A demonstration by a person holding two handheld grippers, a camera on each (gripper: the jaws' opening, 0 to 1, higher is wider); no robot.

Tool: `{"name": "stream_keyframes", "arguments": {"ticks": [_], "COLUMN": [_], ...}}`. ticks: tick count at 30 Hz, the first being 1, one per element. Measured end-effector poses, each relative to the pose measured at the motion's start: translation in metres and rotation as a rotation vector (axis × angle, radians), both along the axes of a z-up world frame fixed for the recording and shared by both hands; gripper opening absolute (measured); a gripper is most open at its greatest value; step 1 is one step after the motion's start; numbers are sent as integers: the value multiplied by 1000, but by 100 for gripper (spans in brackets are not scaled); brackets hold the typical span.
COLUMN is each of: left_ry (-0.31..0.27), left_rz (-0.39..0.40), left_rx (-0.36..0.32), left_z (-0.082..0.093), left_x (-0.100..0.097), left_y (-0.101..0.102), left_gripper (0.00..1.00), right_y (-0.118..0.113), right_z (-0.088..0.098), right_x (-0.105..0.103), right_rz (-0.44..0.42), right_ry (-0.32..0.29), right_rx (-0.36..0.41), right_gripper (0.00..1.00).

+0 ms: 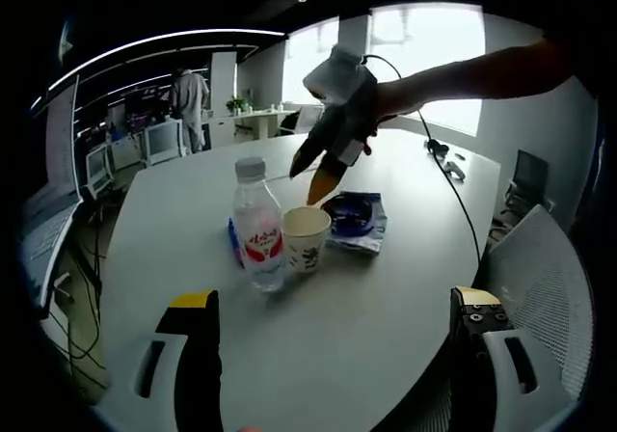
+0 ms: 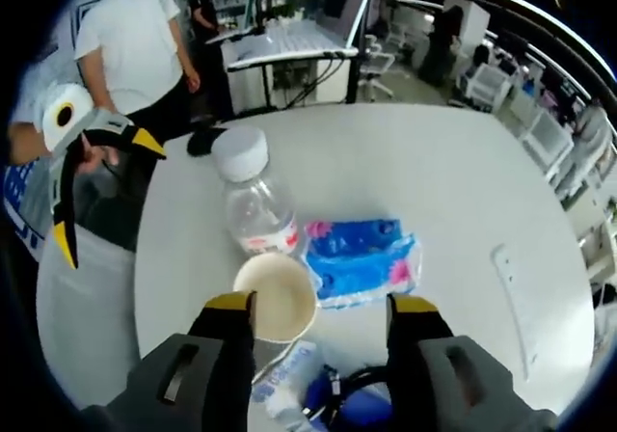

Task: Arrange the tabletop items into an orderly group along one side of the table until the central work area is clear of visible clutter.

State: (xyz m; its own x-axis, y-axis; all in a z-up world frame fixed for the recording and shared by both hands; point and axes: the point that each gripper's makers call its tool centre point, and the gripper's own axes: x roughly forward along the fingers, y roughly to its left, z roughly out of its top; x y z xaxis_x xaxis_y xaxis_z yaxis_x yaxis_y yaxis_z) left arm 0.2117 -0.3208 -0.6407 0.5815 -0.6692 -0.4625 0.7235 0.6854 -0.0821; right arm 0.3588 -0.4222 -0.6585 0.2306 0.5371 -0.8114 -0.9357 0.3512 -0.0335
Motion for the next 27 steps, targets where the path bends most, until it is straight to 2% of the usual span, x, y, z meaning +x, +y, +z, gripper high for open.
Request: {"name": "stream_keyframes", "arguments": {"ticks": [15, 27], "left_ry": [-6, -15], "left_rz": [-22, -33], "left_rx": [0, -4], "left_z": [4, 9], "left_x": [0, 0], "left_y": [-11, -19], "left_gripper": [98, 98], "right_y": [-10, -22], "right_z": [15, 31], "right_x": [0, 0], "right_rz": [-23, -53], "right_ry": [-39, -85], "right_rx": [86, 132], "right_gripper": [69, 70]}}
